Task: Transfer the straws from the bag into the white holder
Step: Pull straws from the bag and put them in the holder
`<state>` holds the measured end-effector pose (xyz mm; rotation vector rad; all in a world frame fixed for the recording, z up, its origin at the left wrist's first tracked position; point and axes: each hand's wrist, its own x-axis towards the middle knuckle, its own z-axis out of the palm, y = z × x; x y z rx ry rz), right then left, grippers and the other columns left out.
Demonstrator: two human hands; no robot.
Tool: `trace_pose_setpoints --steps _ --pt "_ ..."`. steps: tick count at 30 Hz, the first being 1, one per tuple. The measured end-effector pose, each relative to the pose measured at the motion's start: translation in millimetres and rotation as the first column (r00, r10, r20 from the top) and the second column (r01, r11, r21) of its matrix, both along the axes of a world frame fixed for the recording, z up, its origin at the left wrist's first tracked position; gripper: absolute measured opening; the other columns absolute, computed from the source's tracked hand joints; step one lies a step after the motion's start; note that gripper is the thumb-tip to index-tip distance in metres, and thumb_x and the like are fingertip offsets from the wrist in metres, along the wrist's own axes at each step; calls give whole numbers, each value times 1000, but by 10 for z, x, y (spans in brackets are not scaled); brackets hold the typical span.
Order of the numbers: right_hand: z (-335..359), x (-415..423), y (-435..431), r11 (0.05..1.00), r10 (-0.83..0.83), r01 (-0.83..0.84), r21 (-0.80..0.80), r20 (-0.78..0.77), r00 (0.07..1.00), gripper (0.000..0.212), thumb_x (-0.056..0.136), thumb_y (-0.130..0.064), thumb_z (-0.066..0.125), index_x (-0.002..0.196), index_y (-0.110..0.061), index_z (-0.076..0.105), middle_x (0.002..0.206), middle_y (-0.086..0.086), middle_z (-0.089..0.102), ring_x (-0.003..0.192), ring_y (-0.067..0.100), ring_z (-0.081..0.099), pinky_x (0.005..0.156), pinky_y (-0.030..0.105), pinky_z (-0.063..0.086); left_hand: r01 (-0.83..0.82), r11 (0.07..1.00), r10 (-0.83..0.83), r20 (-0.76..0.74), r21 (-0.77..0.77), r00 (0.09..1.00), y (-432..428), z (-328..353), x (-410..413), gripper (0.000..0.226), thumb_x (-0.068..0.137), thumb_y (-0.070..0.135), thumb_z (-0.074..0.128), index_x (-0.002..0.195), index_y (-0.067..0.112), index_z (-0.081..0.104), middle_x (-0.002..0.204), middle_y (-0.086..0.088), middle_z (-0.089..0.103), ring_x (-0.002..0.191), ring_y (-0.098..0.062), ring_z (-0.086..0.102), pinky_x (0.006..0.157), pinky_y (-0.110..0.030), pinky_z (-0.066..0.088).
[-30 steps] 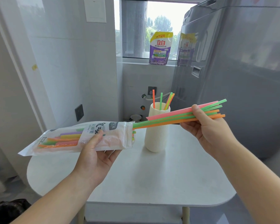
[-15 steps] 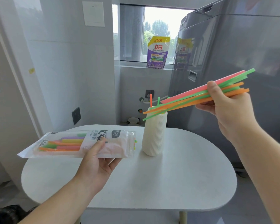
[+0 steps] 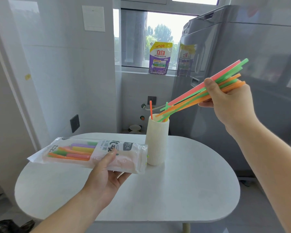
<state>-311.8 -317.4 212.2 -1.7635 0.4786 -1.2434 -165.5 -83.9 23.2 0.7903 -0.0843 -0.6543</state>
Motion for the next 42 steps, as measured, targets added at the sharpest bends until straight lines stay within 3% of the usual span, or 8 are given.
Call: trace_pose_setpoints --steps 4,17,21,24,30,34,38,42 --pt "-56 101 -42 1000 4 -4 0 -34 999 14 92 -38 69 93 -24 69 81 -14 74 63 5 75 53 17 58 2 1000 -2 -6 6 1000 18 -8 12 34 95 20 69 128 25 71 115 -9 82 86 -22 82 61 -37 66" --pt "-203 789 -159 993 -93 61 -104 -331 939 24 94 -37 68 75 -24 63 71 -4 73 53 15 75 57 31 64 8 1000 -8 12 13 1000 58 -16 22 40 94 21 70 134 27 69 119 -9 81 85 -22 81 61 -37 65" --pt "-229 1001 -142 989 -65 -1 -145 -449 891 20 93 -35 68 77 -24 63 75 -5 72 51 9 72 44 21 57 8 1000 -8 11 9 1000 66 -21 35 40 93 20 70 133 26 69 111 -7 83 84 -22 81 60 -37 65" --pt "-275 1116 -124 982 -91 -11 -191 -516 851 24 90 -38 72 75 -20 64 74 -2 72 58 16 75 56 30 63 17 1000 -17 22 8 1000 71 -11 36 51 82 22 75 133 25 69 107 -7 84 82 -21 81 59 -37 65" --pt "-387 1102 -128 961 -176 47 -274 -467 866 47 77 -55 78 101 -17 64 91 0 66 80 18 69 72 36 62 19 1000 -19 40 8 999 91 3 43 59 75 24 77 133 26 69 107 -6 84 82 -21 81 60 -37 65" --pt "-424 1003 -101 969 -174 79 -233 -422 890 58 78 -57 76 117 -16 61 99 1 65 81 15 66 66 28 56 18 1000 -19 39 10 999 106 21 43 56 74 24 78 129 26 70 106 -5 84 82 -21 81 60 -37 65" --pt "-504 809 28 970 -202 146 -197 -306 930 37 89 -52 65 103 -17 61 83 -3 65 73 8 61 60 24 45 13 1000 -13 29 15 999 125 49 40 59 73 26 79 131 25 69 109 -6 84 84 -21 82 60 -36 65" --pt "-844 543 334 991 -68 94 96 -245 967 28 98 -44 50 87 -20 60 75 -2 65 55 4 58 55 31 48 9 1000 -9 44 14 999 138 95 40 61 72 28 80 132 24 69 111 -8 83 87 -22 81 62 -36 65"
